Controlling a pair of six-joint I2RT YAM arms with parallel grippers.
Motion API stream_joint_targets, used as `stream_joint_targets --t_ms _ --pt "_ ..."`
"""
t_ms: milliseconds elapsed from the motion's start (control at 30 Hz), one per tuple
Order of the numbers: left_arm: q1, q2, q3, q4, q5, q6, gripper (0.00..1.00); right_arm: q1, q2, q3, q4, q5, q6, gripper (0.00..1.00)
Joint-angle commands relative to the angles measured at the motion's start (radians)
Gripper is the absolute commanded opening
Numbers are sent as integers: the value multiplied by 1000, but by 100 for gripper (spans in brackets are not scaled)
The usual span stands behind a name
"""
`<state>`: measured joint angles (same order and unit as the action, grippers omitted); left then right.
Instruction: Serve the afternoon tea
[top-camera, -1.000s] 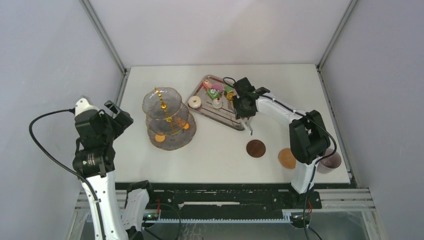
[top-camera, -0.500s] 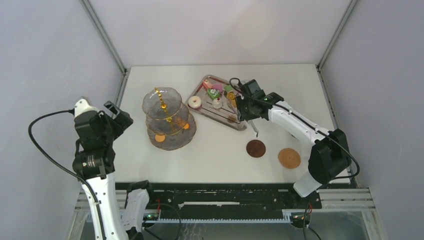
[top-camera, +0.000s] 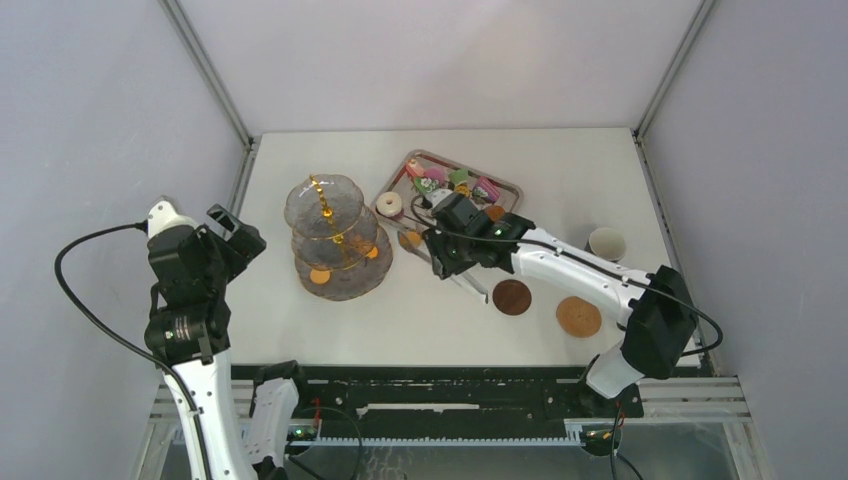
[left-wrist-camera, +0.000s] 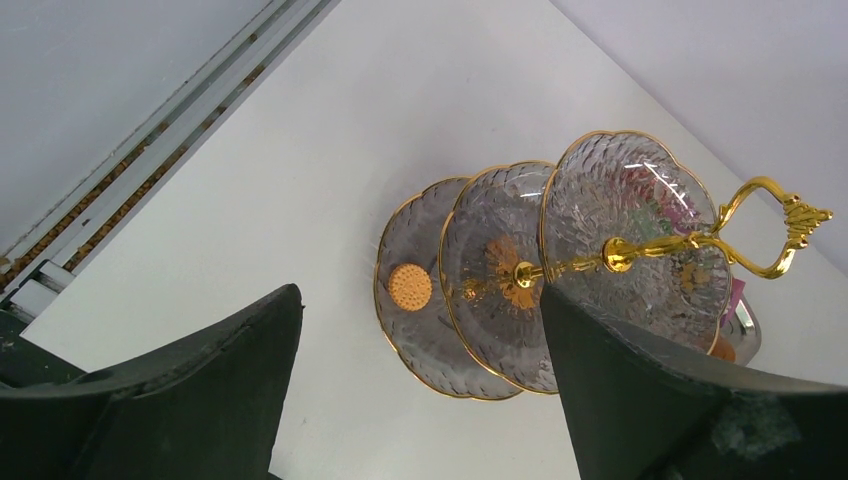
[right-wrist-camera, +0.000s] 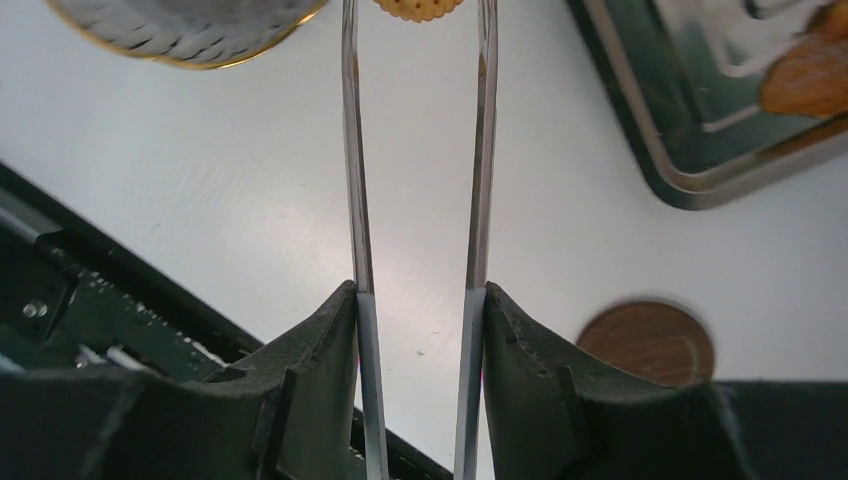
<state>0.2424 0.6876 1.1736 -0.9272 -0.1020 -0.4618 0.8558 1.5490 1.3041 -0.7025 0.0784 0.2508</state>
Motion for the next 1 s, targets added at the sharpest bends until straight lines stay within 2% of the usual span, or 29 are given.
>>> stream_joint_targets --t_ms 0,300,733,967 --pt "-6 -16 27 6 4 13 93 79 12 22 85 -19 30 37" --pt "-6 -36 35 -17 -2 20 93 174 106 96 107 -50 24 37" --pt "-6 -43 31 -29 -17 29 93 233 284 254 115 -95 -15 38" --pt "-6 -46 20 -32 -12 29 93 253 344 302 124 -119 -25 52"
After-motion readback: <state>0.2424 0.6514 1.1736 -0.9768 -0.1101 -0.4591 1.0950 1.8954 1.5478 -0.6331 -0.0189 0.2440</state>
